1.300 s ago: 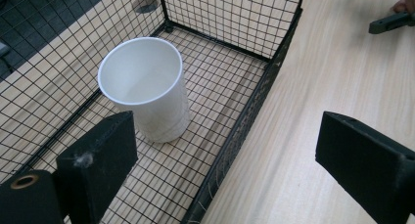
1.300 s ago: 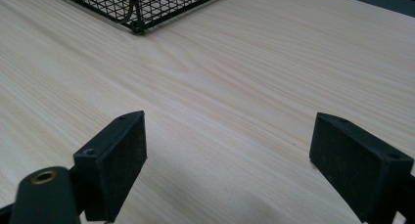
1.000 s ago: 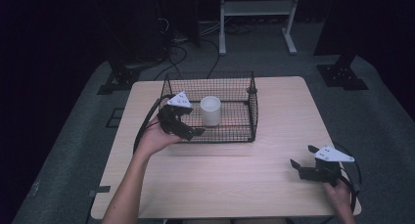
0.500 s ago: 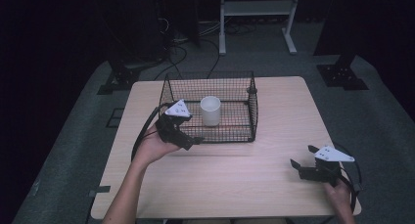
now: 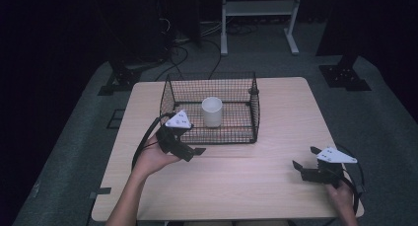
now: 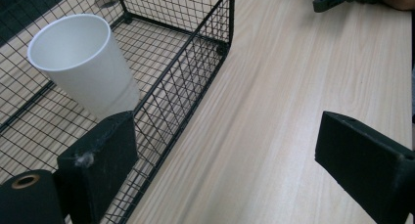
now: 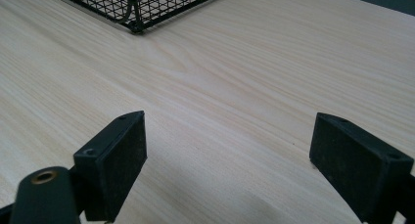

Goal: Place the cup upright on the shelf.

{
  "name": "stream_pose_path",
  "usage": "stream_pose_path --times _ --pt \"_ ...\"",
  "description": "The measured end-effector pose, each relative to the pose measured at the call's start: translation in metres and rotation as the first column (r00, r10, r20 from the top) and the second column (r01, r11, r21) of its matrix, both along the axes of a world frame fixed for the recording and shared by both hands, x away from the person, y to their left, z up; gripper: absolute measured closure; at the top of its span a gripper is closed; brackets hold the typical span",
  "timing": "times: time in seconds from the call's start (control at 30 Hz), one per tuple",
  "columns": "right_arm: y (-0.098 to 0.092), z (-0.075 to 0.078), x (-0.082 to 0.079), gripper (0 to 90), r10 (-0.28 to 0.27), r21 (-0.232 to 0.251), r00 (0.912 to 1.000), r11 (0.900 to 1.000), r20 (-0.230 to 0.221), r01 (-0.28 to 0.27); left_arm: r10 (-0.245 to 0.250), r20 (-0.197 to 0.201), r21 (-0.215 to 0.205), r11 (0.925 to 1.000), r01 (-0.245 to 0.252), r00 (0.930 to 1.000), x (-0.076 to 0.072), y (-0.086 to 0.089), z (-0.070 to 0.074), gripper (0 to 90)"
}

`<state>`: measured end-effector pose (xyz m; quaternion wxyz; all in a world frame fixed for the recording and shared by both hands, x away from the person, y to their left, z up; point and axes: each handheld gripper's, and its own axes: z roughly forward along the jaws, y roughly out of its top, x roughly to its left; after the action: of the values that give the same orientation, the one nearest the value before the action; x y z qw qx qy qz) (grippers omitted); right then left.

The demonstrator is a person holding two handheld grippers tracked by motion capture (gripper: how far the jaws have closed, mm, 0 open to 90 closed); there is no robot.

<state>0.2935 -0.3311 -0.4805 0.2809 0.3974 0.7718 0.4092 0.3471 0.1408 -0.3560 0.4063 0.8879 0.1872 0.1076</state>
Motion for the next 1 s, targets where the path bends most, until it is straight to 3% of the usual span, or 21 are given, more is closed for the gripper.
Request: stream_pose_path --times 0.5,1.0 --pt "0.0 0.0 0.0 13.1 -0.002 -0.003 1.0 1.0 -0.001 0.002 -0.001 -0.021 -0.022 0.9998 0.0 0.9998 -0.016 0.008 -0.015 7.9" --pt "0.0 0.0 0.0 13.1 -0.006 0.0 1.0 1.0 0.002 0.006 0.031 -0.025 -0.052 0.9981 -0.032 0.9992 -0.038 0.024 -0.032 7.8"
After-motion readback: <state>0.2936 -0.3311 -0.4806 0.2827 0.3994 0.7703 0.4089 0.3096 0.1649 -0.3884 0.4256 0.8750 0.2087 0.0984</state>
